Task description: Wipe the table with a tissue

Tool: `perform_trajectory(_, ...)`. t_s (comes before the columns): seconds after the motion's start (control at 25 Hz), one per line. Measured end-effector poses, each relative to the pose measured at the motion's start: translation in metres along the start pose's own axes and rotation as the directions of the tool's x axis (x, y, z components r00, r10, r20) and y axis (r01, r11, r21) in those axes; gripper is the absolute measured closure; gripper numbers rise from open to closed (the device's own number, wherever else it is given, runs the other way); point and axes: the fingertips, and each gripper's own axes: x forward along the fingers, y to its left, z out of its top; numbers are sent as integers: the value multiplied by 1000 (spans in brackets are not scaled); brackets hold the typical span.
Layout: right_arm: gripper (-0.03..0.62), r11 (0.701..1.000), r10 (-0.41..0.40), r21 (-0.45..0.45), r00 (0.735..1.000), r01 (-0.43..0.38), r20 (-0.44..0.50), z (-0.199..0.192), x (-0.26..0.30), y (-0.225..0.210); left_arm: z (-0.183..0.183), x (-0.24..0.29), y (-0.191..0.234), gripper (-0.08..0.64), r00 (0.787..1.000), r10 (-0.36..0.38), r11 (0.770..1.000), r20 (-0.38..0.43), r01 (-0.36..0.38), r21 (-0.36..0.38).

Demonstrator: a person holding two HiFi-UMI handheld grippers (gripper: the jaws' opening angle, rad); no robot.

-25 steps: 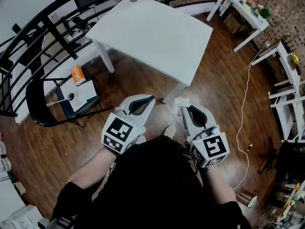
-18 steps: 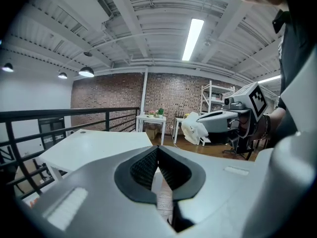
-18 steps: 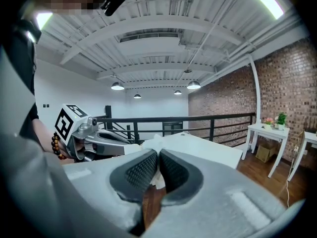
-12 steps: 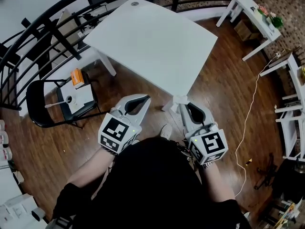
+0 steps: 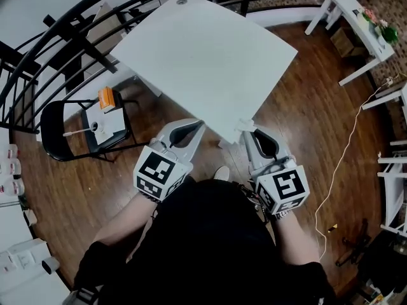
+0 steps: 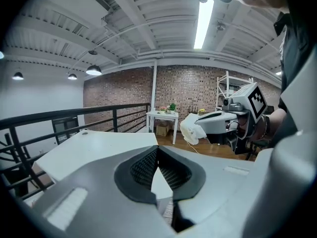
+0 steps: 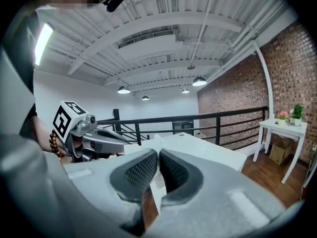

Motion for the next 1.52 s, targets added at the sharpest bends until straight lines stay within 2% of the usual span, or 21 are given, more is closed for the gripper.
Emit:
perform_trajectory(0.24,584,1000,26,-4,999,-26,-22,1,12,-24,8,24,7,551,1000,26,1000,-9,-26,-2)
perform_trajectory(0.44,584,1000,17,-3,999,-18,-37,-2,33,-42,5,46,22,551,1000,12,1000,-19,-12,-19)
perform_trajectory(0.64,584,1000,-18,-6,998,17,-55,-2,67,-67,2,78,48,551,999,-32,999,-36,31,-31)
perform_trajectory(0.92,584,997,-64,30,988,68,-138,-7,136,-102,-3,126,104,551,992,-98,995,-80,94,-46)
perform_trajectory(1.2,584,993,-89,62,969,106,-229,-28,204,-132,-22,170,143,551,974,-183,983,-136,177,-58)
perform_trajectory(1.52,584,985,-130,69,944,157,-302,-55,263,-178,-39,210,175,551,951,-244,969,-189,230,-91)
